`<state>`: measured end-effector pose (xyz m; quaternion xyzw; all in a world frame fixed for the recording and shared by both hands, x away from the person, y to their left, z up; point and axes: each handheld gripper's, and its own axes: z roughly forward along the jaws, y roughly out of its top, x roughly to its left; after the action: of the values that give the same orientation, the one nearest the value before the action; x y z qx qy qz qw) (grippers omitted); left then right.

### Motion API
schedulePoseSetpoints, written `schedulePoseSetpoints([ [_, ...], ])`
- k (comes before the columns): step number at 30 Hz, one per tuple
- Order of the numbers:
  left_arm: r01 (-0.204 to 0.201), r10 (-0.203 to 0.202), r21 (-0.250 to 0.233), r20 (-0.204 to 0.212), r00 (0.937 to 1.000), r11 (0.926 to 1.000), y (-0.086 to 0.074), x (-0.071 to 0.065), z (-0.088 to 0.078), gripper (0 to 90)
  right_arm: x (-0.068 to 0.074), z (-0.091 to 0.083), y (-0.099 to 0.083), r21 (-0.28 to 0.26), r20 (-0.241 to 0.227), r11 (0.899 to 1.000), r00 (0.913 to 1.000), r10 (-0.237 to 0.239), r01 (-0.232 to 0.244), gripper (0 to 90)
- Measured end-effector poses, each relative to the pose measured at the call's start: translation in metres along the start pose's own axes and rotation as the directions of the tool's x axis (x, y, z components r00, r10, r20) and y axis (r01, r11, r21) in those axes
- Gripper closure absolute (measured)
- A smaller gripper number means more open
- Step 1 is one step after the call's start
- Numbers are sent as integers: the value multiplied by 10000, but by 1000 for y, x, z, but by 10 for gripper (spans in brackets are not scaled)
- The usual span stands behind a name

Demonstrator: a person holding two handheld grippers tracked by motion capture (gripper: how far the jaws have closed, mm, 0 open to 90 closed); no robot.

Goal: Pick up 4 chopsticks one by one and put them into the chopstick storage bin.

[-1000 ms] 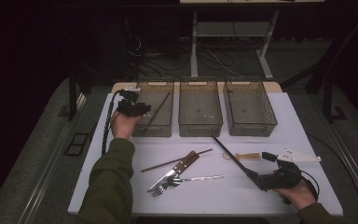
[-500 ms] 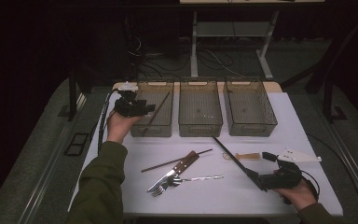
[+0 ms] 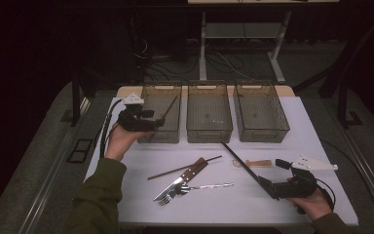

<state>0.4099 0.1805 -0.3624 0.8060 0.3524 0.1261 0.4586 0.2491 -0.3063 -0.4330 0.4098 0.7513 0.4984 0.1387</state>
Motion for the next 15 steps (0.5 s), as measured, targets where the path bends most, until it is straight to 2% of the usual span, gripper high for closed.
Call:
schedulePoseSetpoints([
  [3,-109,112,-119,273,9996,9999,-8,-8,-3,331,0,0,0,14,12,10000,10000,-12,12,26],
  [5,-199,202,-106,305,9993,9997,-9,-12,-4,327,0,1,0,15,14,10000,10000,-16,16,26],
  [11,-492,509,-277,647,9966,9984,-18,-30,-8,312,0,4,1,76,-260,9989,9986,-450,452,26],
  [15,-612,638,-362,767,9950,9975,-22,-37,-10,304,0,7,3,87,-520,9984,9971,-549,554,26],
])
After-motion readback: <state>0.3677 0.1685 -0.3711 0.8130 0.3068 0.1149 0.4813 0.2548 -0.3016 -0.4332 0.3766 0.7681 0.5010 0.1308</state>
